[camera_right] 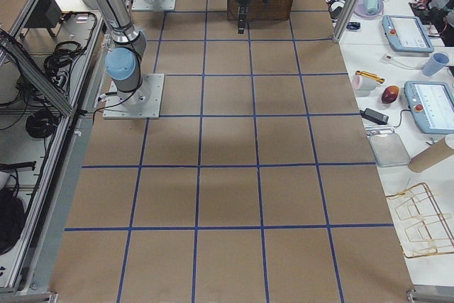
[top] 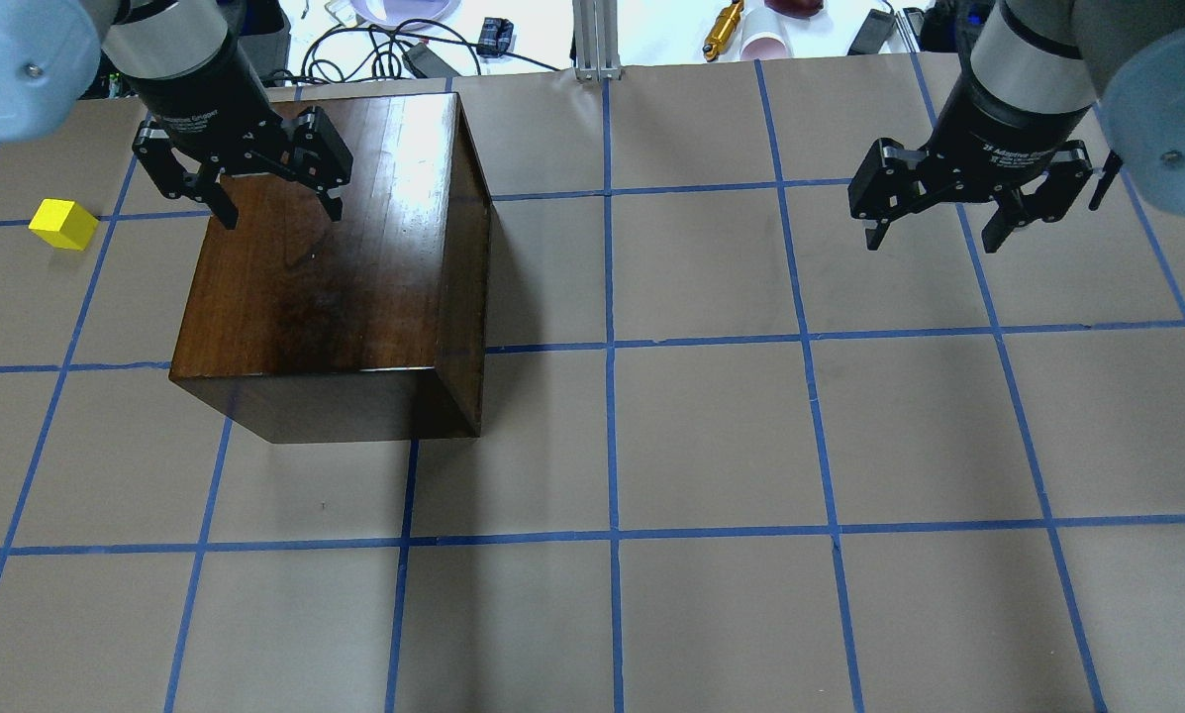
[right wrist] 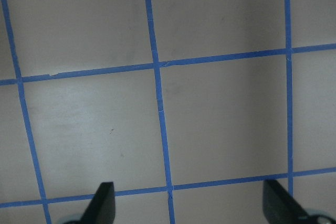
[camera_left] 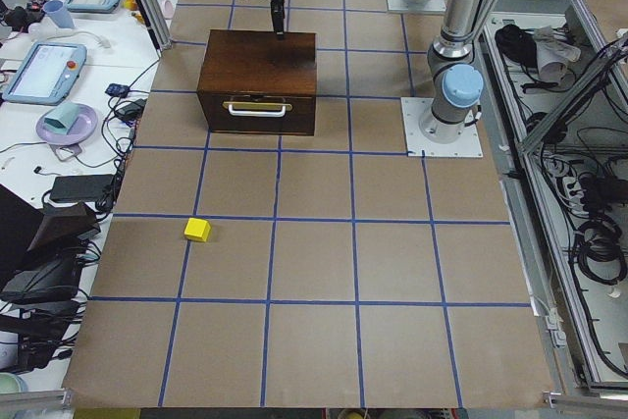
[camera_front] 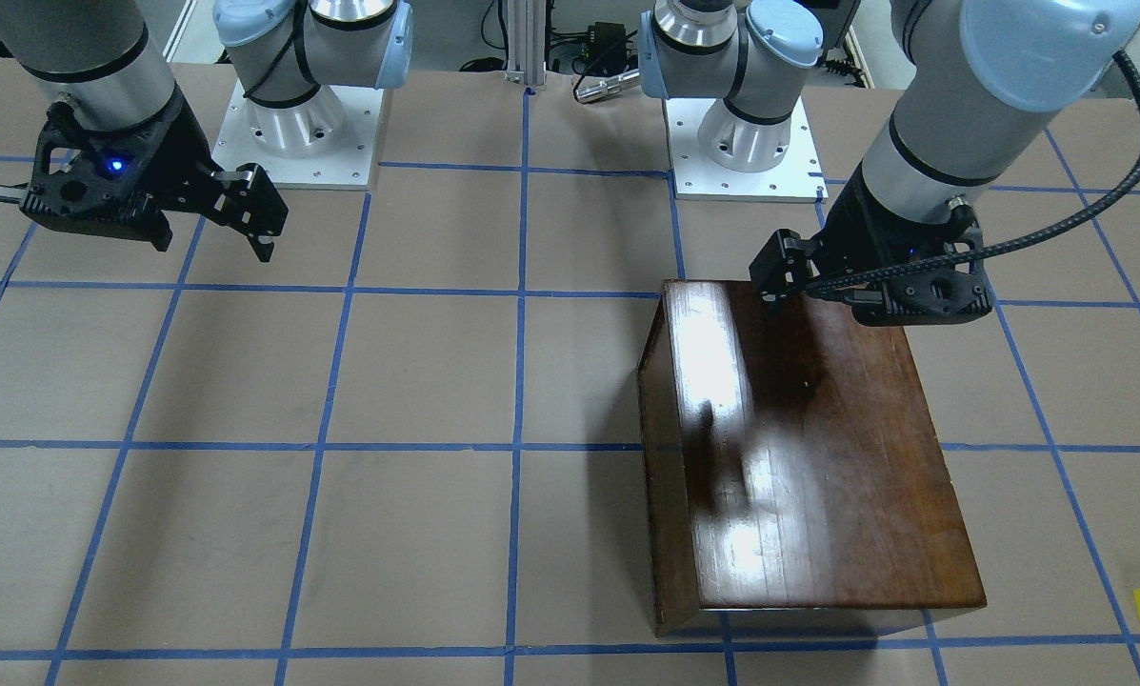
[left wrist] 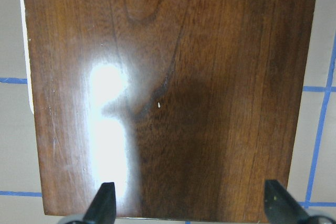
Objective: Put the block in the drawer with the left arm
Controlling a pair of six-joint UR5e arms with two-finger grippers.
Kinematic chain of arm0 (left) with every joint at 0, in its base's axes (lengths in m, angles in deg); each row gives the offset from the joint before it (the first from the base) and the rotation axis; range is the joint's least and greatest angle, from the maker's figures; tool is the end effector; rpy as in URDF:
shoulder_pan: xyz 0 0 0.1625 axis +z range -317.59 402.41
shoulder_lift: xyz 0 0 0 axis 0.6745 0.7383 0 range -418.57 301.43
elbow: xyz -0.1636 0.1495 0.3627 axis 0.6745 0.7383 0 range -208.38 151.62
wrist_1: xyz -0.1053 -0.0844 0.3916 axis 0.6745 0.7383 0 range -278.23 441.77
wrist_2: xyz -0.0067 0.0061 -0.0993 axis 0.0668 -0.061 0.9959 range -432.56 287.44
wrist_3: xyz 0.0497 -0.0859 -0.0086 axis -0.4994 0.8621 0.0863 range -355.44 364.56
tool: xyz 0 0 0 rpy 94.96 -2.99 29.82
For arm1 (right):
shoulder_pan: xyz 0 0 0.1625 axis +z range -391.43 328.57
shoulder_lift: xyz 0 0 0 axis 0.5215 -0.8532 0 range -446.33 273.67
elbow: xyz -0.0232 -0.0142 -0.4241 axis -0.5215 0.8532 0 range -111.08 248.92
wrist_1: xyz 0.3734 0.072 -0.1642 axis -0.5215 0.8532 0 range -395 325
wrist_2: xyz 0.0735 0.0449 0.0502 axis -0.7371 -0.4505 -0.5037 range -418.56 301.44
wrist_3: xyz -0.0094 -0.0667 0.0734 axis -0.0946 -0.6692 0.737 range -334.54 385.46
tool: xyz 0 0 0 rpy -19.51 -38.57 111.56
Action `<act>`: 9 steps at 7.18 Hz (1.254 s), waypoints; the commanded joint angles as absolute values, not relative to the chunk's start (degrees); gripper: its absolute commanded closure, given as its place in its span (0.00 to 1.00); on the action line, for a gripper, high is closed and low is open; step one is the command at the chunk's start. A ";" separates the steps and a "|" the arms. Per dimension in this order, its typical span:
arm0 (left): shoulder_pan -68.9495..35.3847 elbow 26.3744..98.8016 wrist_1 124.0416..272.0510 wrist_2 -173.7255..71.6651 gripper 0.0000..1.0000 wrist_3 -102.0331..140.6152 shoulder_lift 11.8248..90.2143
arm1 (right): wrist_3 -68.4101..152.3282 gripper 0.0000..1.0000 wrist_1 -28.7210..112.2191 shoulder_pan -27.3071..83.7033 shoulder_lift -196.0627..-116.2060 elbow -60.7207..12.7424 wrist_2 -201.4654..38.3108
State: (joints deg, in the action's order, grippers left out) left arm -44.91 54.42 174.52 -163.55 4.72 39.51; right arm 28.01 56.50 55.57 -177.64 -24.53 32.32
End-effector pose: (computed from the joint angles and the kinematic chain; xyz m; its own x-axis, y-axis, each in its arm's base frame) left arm -0.1060 -0.5506 0.4715 -0.9987 -0.0483 -0.0174 -0.0493 0.9968 0.0634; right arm 0.1066 -0.4870 0.4720 -0.9952 0.0965 0.0157 0.0966 0.9953 0.0104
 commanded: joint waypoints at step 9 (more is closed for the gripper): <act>-22.75 49.49 173.70 -156.96 0.00 -18.85 42.49 | 28.01 0.00 56.50 55.58 -177.65 -24.60 32.32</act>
State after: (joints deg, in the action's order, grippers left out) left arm -27.36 49.78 173.79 -158.59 -12.18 41.67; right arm 28.01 56.50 55.56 -177.64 -24.59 32.36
